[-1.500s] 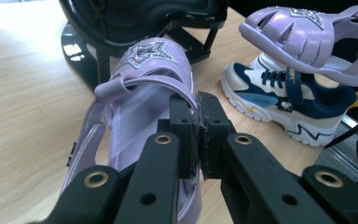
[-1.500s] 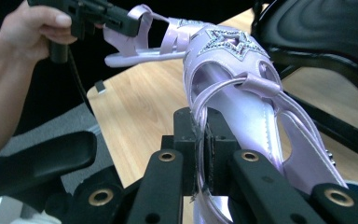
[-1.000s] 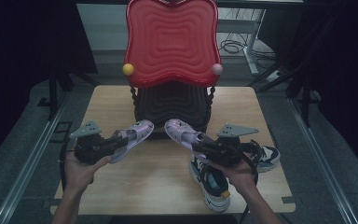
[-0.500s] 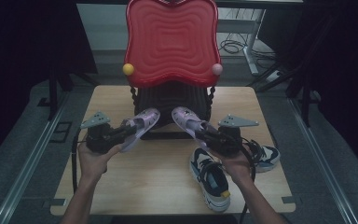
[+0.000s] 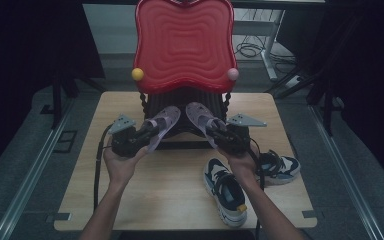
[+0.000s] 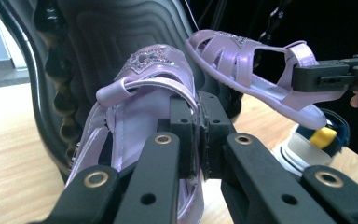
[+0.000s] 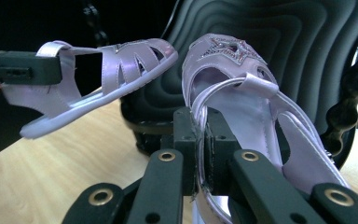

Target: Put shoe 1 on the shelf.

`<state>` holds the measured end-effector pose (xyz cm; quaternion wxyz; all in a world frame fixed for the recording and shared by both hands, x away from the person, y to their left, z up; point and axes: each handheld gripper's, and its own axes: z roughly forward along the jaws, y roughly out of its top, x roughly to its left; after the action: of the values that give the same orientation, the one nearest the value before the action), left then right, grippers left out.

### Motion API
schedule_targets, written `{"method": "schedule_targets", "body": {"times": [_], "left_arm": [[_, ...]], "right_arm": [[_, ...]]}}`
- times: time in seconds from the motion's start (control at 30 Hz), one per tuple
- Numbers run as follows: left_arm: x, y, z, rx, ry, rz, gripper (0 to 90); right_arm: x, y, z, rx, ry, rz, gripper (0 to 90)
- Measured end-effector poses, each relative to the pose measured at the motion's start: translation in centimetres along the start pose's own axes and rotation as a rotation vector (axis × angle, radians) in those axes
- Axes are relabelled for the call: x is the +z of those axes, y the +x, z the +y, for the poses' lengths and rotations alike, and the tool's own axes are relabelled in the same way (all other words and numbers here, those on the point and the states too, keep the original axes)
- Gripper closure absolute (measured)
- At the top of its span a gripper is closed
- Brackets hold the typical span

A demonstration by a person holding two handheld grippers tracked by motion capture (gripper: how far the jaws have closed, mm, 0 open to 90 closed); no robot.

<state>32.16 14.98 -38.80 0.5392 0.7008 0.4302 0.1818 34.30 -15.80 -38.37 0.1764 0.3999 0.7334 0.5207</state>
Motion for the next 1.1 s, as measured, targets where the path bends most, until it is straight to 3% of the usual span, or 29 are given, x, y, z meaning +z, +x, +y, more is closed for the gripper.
{"method": "schedule_targets", "body": {"times": [0.57, 1.1], "left_arm": [[3.3, 0.0, 1.0, 0.036, -0.060, 0.066, 86.5], [4.8, 0.6, 1.2, 0.021, -0.111, 0.114, 86.5]], "right_arm": [[3.0, -0.4, 1.0, 0.020, -0.040, -0.064, 85.9], [4.5, -0.6, 1.7, 0.026, -0.076, -0.114, 85.9]]}}
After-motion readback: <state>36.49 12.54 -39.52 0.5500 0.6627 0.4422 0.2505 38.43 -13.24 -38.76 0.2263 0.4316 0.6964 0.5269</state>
